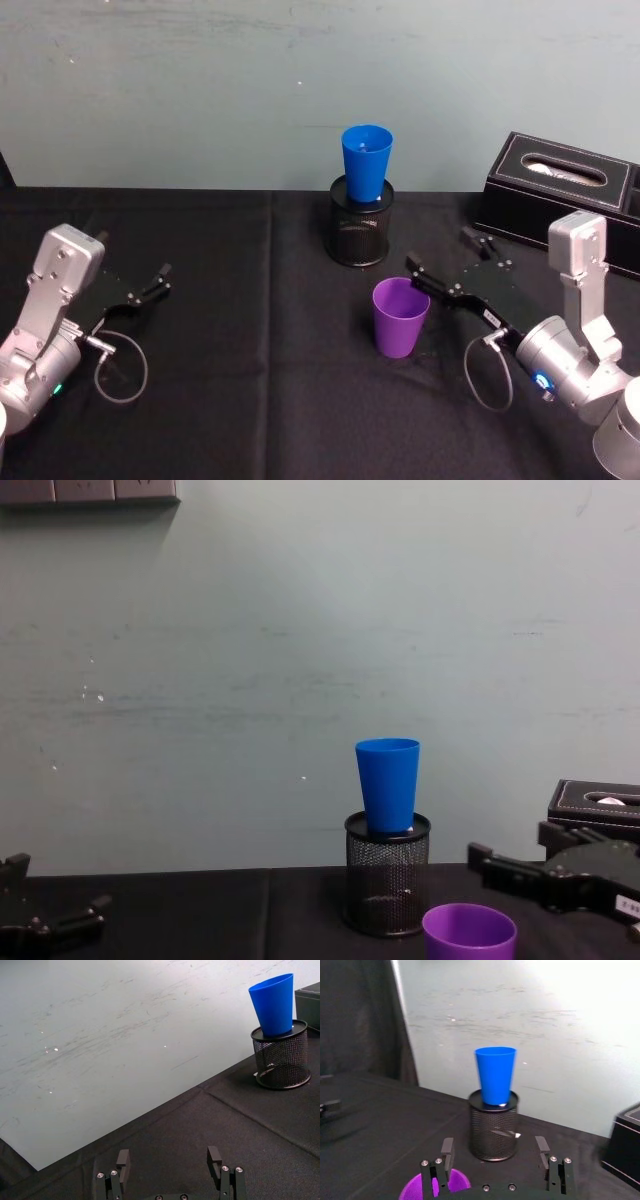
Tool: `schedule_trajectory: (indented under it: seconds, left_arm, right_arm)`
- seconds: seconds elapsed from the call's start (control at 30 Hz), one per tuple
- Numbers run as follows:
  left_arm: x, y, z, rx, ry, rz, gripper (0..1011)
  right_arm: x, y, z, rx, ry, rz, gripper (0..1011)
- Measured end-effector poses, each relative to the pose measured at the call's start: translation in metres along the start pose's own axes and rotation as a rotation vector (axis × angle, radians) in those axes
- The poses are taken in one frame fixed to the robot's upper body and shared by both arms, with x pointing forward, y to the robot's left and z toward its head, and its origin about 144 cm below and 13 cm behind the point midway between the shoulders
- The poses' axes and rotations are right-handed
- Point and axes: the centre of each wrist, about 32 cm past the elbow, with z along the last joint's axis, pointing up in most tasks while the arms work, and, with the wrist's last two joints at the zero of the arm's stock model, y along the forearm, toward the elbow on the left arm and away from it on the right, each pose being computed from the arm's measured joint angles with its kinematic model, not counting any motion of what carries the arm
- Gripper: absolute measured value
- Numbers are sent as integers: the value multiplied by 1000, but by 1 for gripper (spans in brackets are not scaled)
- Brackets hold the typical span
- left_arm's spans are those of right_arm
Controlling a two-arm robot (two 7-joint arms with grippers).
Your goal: Pick up one cup with a gripper and tap it against the other cup.
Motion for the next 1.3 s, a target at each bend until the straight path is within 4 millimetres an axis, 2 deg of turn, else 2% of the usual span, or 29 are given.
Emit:
schedule_trajectory:
  seconds: [0.57, 1.3]
  left_arm:
    - [0, 0, 0, 0, 0, 0, 1011]
    - [0, 0, 0, 0, 0, 0, 1011]
  right_arm:
    - [13, -4, 0, 6, 9, -138, 1003]
    - [15, -6, -8, -12, -19, -170, 1003]
